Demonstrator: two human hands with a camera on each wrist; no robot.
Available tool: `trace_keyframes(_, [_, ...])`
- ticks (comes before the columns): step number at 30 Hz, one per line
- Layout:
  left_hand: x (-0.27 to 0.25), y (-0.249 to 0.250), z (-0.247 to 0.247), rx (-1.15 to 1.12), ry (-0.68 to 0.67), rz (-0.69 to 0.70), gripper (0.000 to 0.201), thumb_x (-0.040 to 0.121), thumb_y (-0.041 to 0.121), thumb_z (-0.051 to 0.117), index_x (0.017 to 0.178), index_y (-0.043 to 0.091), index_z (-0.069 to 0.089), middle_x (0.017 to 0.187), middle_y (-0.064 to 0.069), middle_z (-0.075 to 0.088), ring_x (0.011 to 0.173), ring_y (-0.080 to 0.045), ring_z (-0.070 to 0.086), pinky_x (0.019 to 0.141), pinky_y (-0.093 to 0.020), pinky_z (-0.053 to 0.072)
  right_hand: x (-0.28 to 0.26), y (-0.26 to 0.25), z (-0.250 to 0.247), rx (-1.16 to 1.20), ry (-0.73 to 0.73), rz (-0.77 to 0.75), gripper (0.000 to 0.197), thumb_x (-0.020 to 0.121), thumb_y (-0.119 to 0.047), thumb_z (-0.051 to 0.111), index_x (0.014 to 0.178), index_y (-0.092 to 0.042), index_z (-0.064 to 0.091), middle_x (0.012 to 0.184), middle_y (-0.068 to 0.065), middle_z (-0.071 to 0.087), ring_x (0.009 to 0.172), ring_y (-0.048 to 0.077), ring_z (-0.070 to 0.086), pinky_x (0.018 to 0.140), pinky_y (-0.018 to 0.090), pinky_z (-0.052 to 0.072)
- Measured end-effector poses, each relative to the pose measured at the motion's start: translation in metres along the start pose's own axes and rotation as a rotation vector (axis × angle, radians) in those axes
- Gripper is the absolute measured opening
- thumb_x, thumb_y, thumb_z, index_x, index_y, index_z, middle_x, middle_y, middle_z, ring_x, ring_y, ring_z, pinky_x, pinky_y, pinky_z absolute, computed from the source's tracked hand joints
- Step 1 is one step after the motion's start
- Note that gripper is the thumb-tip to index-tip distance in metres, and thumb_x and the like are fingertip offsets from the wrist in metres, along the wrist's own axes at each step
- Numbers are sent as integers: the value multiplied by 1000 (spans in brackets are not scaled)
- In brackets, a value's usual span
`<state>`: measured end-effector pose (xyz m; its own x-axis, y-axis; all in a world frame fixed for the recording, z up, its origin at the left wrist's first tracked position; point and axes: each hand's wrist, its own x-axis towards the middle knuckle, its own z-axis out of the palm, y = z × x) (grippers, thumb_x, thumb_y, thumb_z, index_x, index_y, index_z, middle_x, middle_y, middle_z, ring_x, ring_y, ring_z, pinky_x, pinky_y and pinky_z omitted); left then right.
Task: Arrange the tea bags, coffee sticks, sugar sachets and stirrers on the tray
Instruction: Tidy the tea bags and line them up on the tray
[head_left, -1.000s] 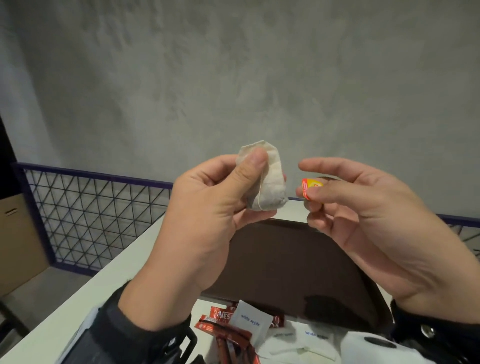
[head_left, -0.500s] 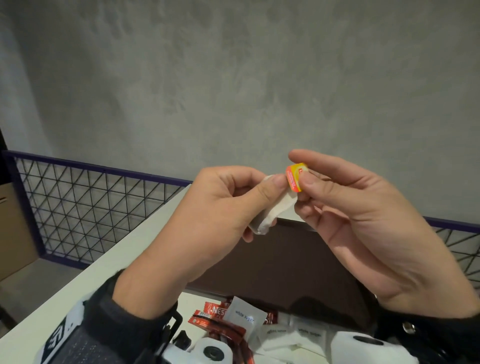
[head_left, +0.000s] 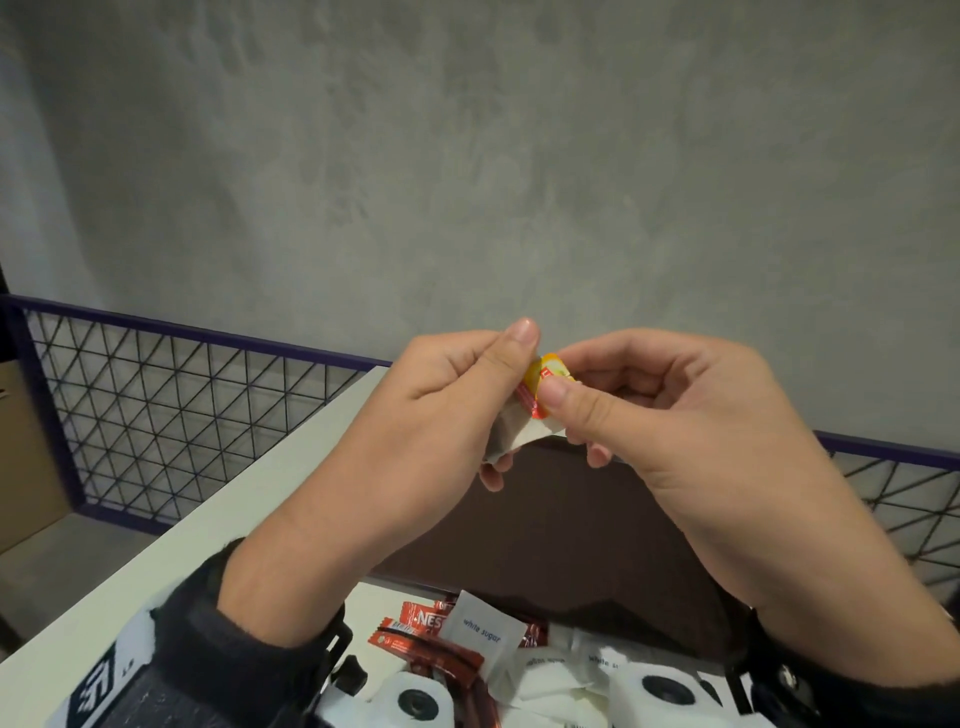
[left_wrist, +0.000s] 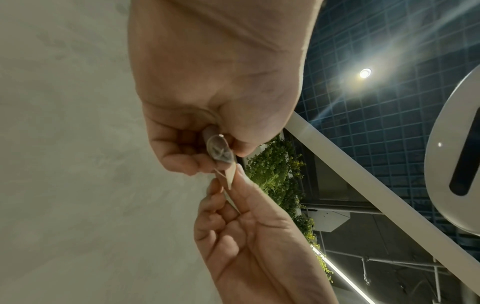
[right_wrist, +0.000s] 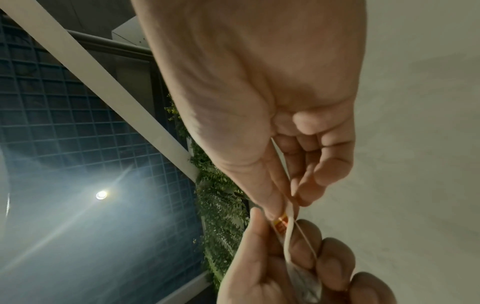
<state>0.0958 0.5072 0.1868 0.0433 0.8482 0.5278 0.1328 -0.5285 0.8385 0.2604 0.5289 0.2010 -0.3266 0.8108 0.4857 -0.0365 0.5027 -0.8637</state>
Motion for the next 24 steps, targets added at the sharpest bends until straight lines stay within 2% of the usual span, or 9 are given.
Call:
trace_keyframes(2, [0,0,1,-30,-7,-4,49,105,36,46,89,-6,67,61,-10,48,55,-17,52,53,-35,52,0,0,-2,-22,42,-17,6,80,-16,81,84,-12,79,72,7,74,60,10,61,53,22,48])
trace_keyframes(4, [1,-2,0,-102,-8,-23,35,103,33,58,97,0,71,70,-10,60,61,-22,60,58,-35,56,1,1,-6,-33,104,-40,5,80,-16,81,80,-12,78,71,8,73,58,12,61,53,23,49])
trace_keyframes(6, [2,-4,-2,-179,-11,-45,23,92,25,67,102,5,71,80,-9,68,66,-26,67,60,-33,57,2,1,-9,-6,142,-44,5,81,-14,80,79,-12,76,70,10,73,60,15,62,54,26,50])
trace_keyframes(9, [3,-6,-6,-258,3,-46,24,81,10,69,105,5,69,90,-12,72,68,-26,70,58,-26,55,4,-1,-13,128,143,15,9,77,-16,77,81,-9,74,73,9,73,66,19,66,57,29,51])
trace_keyframes(14, [3,-4,-7,-265,54,22,32,79,7,72,109,15,66,82,-11,72,69,-21,69,59,-23,51,4,-6,-13,280,118,60,22,72,-14,74,88,-1,68,76,13,73,64,21,68,55,27,56])
trace_keyframes(21, [1,0,-2,-149,60,168,30,83,4,68,108,20,65,85,-5,73,73,-19,69,61,-24,51,5,-6,-9,298,156,38,19,68,-15,76,81,-5,65,75,18,72,62,22,69,57,27,58])
trace_keyframes(24, [0,0,-3,-126,71,202,26,83,3,67,102,20,71,85,-10,72,72,-19,67,62,-25,51,4,-7,-9,330,175,28,18,66,-13,76,78,-7,64,76,19,70,64,21,70,61,28,61])
